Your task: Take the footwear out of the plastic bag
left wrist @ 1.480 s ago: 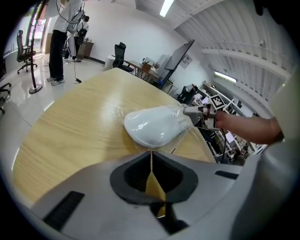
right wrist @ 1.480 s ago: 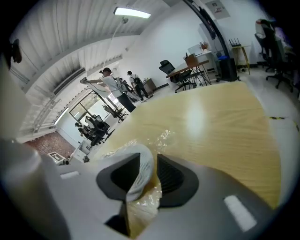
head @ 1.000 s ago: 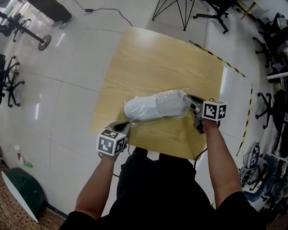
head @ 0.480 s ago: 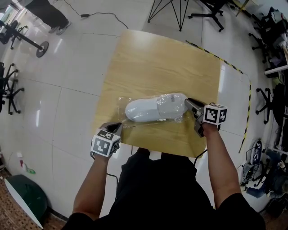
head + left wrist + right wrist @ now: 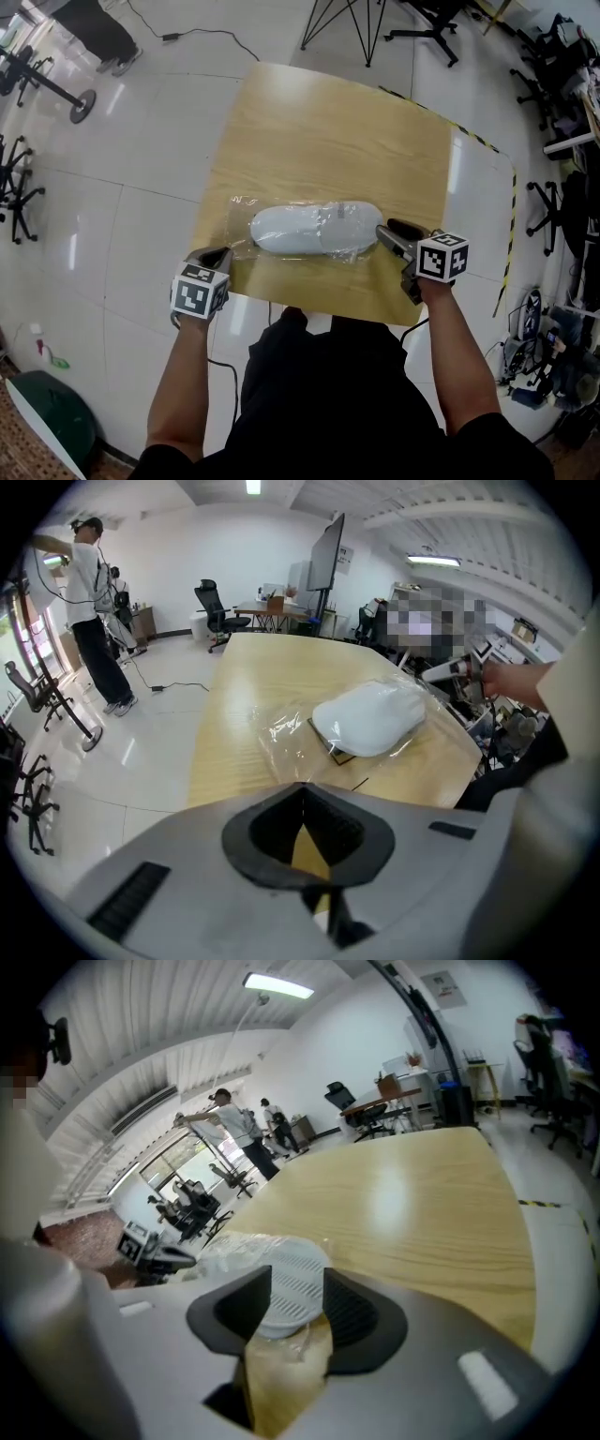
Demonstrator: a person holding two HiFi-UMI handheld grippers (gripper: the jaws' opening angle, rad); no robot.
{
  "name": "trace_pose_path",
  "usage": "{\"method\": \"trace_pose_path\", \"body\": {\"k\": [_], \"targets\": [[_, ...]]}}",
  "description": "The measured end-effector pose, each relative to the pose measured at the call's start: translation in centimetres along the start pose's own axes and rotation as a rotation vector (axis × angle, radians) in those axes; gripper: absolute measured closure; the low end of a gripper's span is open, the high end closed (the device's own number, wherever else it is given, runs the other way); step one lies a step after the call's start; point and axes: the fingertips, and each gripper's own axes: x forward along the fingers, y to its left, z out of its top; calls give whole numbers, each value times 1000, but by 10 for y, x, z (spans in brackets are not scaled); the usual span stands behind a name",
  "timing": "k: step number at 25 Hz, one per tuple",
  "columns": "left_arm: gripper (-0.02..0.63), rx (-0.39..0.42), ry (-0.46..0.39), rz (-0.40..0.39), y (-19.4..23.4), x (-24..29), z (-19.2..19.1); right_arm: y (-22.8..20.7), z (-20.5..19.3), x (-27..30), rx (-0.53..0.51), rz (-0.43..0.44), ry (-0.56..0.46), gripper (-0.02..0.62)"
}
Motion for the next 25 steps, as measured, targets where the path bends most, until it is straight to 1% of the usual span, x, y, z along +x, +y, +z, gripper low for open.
{"method": "trace_pose_path", "body": {"k": [1,2,3,5,6,7,8,9,10,12,13,14,15,16,18,19,20,21,22,23,25], "targets": [[598,-6,-7,6,3,-1,2,14,-11,0,-73,26,43,415],[598,-9,-12,12,6,-1,5,27,-24,0,-176,48,98,414],[598,-10,-17,16,9,0,9,38,-38,1,-303,56,160,417],[598,-11,-25,23,13,1,16,45,-67,6,-568,27,291,461],[598,-12,-28,27,15,1,18,44,-79,10,-671,4,349,486],[598,-14,-29,30,18,1,20,42,-89,13,-736,-15,393,493],[598,-14,-28,34,19,2,21,40,-96,15,-767,-32,418,506],[598,-13,-27,39,21,3,22,38,-99,16,-780,-51,427,558],[600,-11,-24,43,24,4,23,35,-102,15,-791,-75,427,595],[600,-18,-23,54,29,3,23,28,-106,7,-801,-109,414,595],[600,-30,-29,54,31,2,24,27,-108,1,-772,-109,395,595],[600,-46,-40,47,31,1,26,28,-107,-5,-697,-93,359,594],[600,-60,-54,35,30,-1,27,32,-102,-11,-566,-58,301,594],[600,-67,-68,24,29,-2,29,42,-93,-15,-386,1,225,586],[600,-65,-79,18,26,-3,27,68,-64,-17,41,166,48,444],[600,-62,-74,23,25,-3,24,79,-49,-15,231,242,-27,397],[600,-62,-70,30,24,-3,22,87,-36,-12,375,296,-84,350],[600,-65,-71,34,22,-3,23,90,-25,-7,465,319,-118,316],[600,-66,-78,37,21,-3,26,90,-18,0,506,309,-124,306],[600,-64,-87,39,20,-3,30,88,-16,9,507,271,-102,302],[599,-56,-93,49,21,-6,33,81,-26,28,446,162,-7,312]]}}
